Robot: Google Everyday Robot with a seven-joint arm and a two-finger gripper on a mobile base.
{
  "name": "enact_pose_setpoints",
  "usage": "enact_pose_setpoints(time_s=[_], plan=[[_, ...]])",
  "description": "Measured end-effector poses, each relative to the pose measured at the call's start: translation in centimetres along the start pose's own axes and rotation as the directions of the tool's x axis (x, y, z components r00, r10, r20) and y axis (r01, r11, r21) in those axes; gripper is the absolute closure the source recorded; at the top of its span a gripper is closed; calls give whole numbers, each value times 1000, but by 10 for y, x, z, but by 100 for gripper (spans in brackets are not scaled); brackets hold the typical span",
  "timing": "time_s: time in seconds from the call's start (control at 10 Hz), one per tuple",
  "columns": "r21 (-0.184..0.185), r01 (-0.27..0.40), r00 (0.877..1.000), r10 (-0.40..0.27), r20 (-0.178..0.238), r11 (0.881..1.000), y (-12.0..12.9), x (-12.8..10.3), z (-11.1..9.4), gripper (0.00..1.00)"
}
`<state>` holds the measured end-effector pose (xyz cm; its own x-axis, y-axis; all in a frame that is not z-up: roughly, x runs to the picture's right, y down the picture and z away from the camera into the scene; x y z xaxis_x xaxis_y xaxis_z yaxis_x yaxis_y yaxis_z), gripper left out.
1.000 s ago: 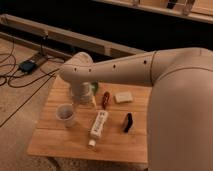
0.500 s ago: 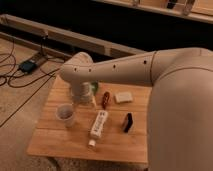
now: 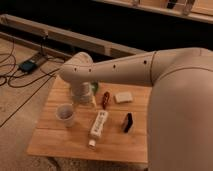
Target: Knock the eraser over
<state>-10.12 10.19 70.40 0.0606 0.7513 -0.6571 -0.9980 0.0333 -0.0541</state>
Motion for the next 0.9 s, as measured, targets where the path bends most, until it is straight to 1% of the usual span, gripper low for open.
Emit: enact_pose_setpoints(time_s=[0.4,0.5,0.8,0.9], plan=[[0,-2,1000,2,0,1000,-2,1,1,35],[-7,-15,1000,15,5,1000,-8,1,3,35],[-18,-58,998,58,14,998,-38,7,13,35],[-24,-67,998,67,16,997,-38,7,15,35]])
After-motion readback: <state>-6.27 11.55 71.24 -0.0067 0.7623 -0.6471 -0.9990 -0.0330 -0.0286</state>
